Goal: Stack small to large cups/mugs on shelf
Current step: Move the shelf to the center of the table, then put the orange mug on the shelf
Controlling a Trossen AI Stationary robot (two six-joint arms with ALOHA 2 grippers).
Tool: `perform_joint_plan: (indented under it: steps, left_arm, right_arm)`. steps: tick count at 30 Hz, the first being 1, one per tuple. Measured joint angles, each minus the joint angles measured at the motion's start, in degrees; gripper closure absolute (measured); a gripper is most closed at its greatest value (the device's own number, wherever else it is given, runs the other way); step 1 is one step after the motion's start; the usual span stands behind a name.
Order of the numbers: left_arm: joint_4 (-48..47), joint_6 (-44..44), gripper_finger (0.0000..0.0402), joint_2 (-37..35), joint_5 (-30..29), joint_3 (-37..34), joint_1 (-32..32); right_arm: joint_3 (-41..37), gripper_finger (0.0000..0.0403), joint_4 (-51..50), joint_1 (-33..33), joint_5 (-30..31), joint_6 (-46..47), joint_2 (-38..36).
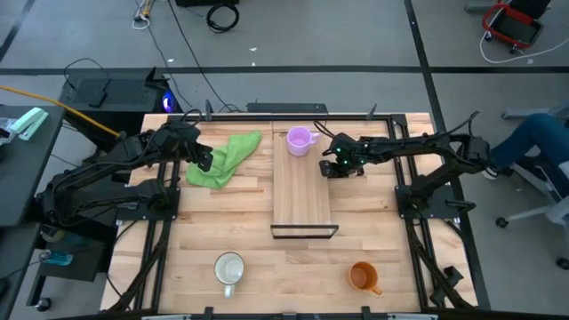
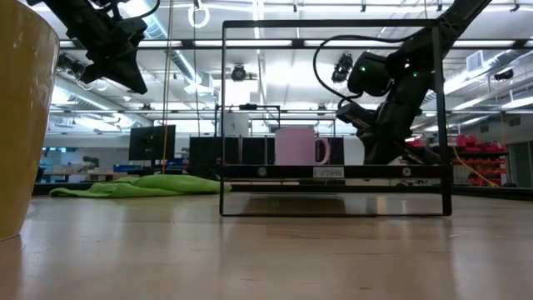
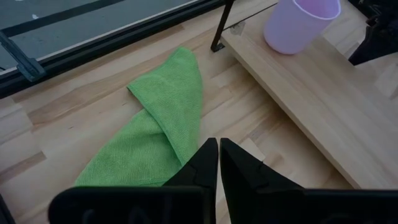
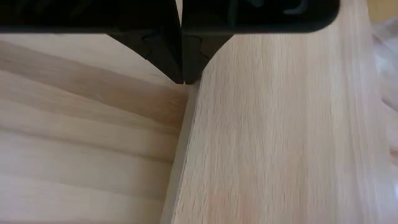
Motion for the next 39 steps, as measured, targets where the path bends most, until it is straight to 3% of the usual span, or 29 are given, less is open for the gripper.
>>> perform_joint_plan:
  steps: [33,39]
  left_arm:
    - [-0.01,-0.06,0.0373,0.03,-0.01,0.0,0.01]
    - [-4.08,-3.35,0.0378,0.02,0.03,0.0,-0.01]
  right_arm:
    - [0.12,0.0401,1.01,2.42,-0.48,1.32,0.79]
    - [0.12,0.0393,-3.15,2.75,-2.86,-0.59,-3.24]
